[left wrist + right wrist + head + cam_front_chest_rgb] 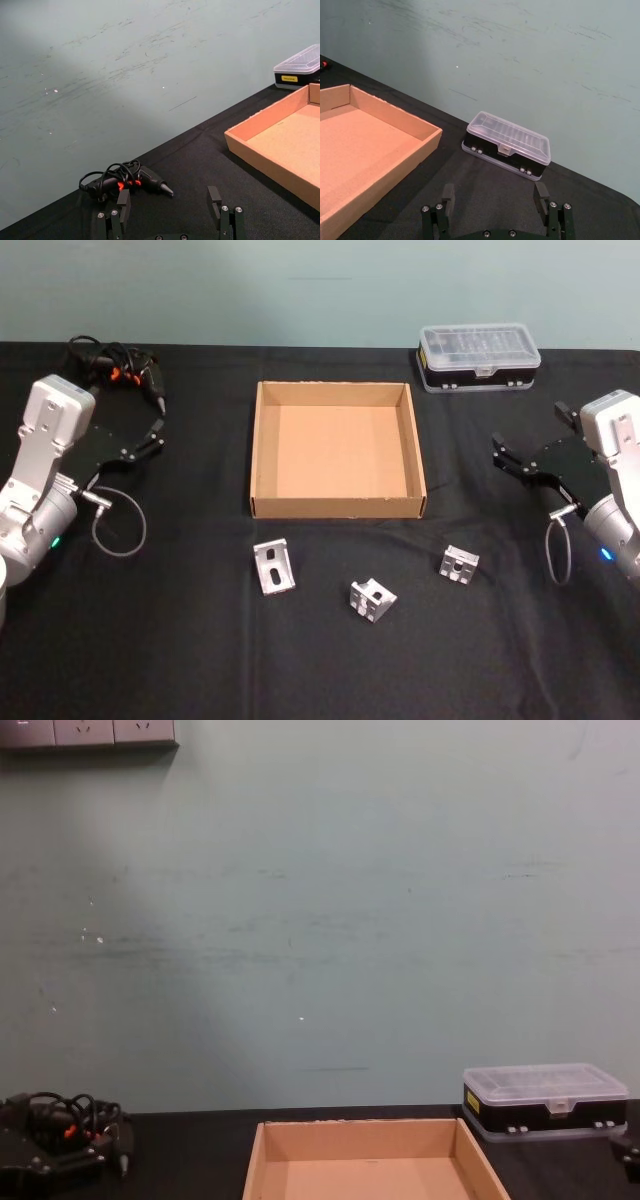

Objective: Use one hand to pick up the angle iron from the table and place it into the box.

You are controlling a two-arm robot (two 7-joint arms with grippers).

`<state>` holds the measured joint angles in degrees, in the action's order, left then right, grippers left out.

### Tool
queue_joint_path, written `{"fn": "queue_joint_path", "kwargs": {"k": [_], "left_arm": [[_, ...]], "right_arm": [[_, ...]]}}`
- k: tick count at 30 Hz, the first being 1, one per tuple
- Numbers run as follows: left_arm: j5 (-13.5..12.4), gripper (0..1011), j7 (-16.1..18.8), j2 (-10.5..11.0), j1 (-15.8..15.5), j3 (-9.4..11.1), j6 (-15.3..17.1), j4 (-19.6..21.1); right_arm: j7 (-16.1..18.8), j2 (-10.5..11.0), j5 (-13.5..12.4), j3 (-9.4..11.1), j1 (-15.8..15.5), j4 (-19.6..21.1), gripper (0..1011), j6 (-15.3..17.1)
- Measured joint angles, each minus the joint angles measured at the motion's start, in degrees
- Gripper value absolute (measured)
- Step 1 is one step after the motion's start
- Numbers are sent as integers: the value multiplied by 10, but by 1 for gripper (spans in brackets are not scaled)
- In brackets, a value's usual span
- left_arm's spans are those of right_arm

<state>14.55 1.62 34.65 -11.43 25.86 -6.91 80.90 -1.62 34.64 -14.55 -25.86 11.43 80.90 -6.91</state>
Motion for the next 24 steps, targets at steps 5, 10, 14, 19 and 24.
{"fn": "queue_joint_path", "kwargs": {"k": [5,10,14,19,24], "left_arm": [[0,1000,0,0,0,0,0,0],[0,1000,0,0,0,0,0,0],[0,1000,0,0,0,0,0,0],[0,1000,0,0,0,0,0,0],[0,1000,0,0,0,0,0,0]], "right_arm": [[0,0,0,0,0,0,1004,0],[0,0,0,0,0,0,1004,0],[0,0,0,0,0,0,1004,0],[0,0,0,0,0,0,1004,0],[0,0,0,0,0,0,1004,0]]}}
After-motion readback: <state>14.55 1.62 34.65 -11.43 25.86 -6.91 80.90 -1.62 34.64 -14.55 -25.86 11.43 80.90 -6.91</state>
